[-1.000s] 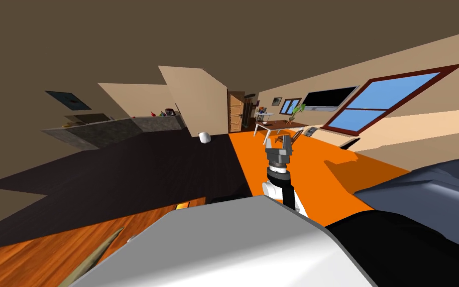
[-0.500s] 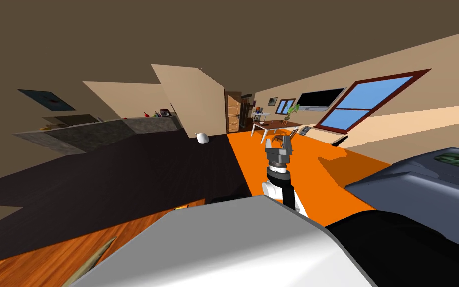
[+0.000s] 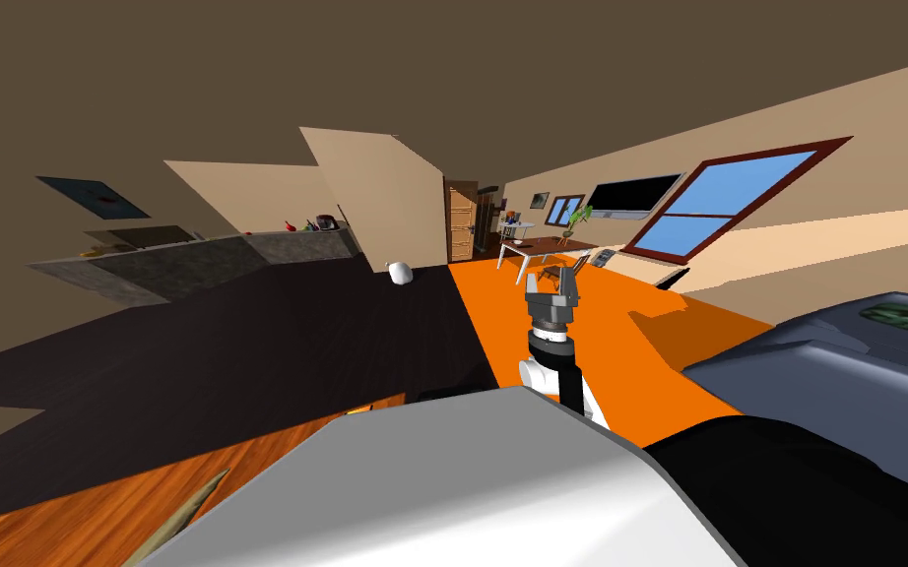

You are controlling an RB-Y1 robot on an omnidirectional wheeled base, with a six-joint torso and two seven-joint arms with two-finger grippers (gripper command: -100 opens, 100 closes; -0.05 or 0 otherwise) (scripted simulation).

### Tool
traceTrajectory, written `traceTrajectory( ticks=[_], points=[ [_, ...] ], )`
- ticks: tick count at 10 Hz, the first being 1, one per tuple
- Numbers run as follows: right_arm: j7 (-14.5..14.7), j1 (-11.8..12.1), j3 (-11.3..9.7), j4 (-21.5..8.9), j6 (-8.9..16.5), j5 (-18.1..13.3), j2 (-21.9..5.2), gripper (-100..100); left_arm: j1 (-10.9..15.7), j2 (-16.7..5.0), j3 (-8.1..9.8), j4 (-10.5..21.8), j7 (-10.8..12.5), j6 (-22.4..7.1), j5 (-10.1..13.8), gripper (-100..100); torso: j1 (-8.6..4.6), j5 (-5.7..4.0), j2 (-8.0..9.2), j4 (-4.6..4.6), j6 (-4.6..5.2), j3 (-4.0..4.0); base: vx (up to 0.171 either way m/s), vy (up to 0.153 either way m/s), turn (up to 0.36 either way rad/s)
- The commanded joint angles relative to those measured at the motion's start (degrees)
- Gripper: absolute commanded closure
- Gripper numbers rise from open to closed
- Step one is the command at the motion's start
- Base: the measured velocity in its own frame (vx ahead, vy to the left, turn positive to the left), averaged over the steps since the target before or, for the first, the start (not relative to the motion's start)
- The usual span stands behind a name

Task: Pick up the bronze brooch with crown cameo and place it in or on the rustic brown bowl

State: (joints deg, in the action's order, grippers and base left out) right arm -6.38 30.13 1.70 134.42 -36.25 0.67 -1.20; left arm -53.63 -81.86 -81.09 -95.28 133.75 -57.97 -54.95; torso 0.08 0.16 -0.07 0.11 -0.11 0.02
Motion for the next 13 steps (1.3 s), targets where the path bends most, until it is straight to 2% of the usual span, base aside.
traceTrajectory(
  ticks=[1, 3, 4, 6, 9, 10, 11, 12, 13],
  points=[
    [0.0, 0.0, 0.0, 0.0, 0.0, 0.0, 0.0, 0, 0.0, 0.0, 0.0, 0.0, 0.0, 0.0, 0.0, -100, 0.0, 0.0, 0.0, 0.0, 0.0, 0.0, 0.0, 0.0, 0.0],
    [0.0, 0.0, 0.0, 0.0, 0.0, 0.0, 0.0, 0, 0.0, 0.0, 0.0, 0.0, 0.0, 0.0, 0.0, -100, 0.0, 0.0, -0.01, 0.0, 0.0, -0.01, 0.009, 0.001, -0.006],
    [0.0, 0.0, 0.0, 0.0, 0.0, 0.0, 0.0, 0, 1.89, 0.62, 2.86, 2.87, -2.86, 2.87, 2.86, -100, 0.01, 0.0, -0.03, 0.0, 0.0, -0.01, 0.107, -0.044, 0.347],
    [0.0, 0.02, 0.0, 0.0, 0.0, 0.0, 0.0, 0, 1.89, 0.62, 5.57, 6.88, -4.81, 5.82, 4.77, -100, -0.15, -0.04, -0.35, -0.08, -0.02, -0.2, 0.076, -0.032, 0.174],
    [0.0, 0.0, 0.0, 0.0, 0.0, 0.0, 0.0, 0, 1.89, 0.62, 5.57, 7.63, -10.09, 10.35, 4.77, -100, 0.06, 0.01, -0.02, -0.01, 0.0, -0.02, -0.001, 0.007, -0.015],
    [0.0, 0.0, 0.0, 0.0, 0.0, 0.0, 0.0, 0, 3.79, 1.23, 8.41, 10.4, -11.73, 11.97, 7.62, -100, 0.06, 0.01, 0.02, 0.0, 0.0, 0.01, 0.081, -0.031, 0.29],
    [0.0, 0.02, 0.01, 0.0, 0.0, 0.0, 0.0, 0, 3.79, 1.23, 9.95, 11.94, -14.05, 13.38, 9.55, -100, -0.07, 0.01, -0.21, -0.02, -0.06, -0.1, 0.071, -0.097, 0.418],
    [0.0, 0.0, 0.0, 0.0, 0.0, 0.0, 0.0, 0, 3.79, 1.23, 11.14, 14.18, -15.92, 15.28, 9.55, -100, -0.23, -0.06, -0.26, -0.06, 0.03, -0.15, 0.062, -0.012, -0.044],
    [0.0, 0.0, 0.0, 0.0, 0.0, 0.0, 0.0, 0, 3.79, 1.23, 11.14, 14.99, -17.77, 16.55, 9.55, -100, -0.02, -0.04, -0.28, -0.07, 0.03, -0.16, 0.035, 0.019, -0.015]
  ],
)
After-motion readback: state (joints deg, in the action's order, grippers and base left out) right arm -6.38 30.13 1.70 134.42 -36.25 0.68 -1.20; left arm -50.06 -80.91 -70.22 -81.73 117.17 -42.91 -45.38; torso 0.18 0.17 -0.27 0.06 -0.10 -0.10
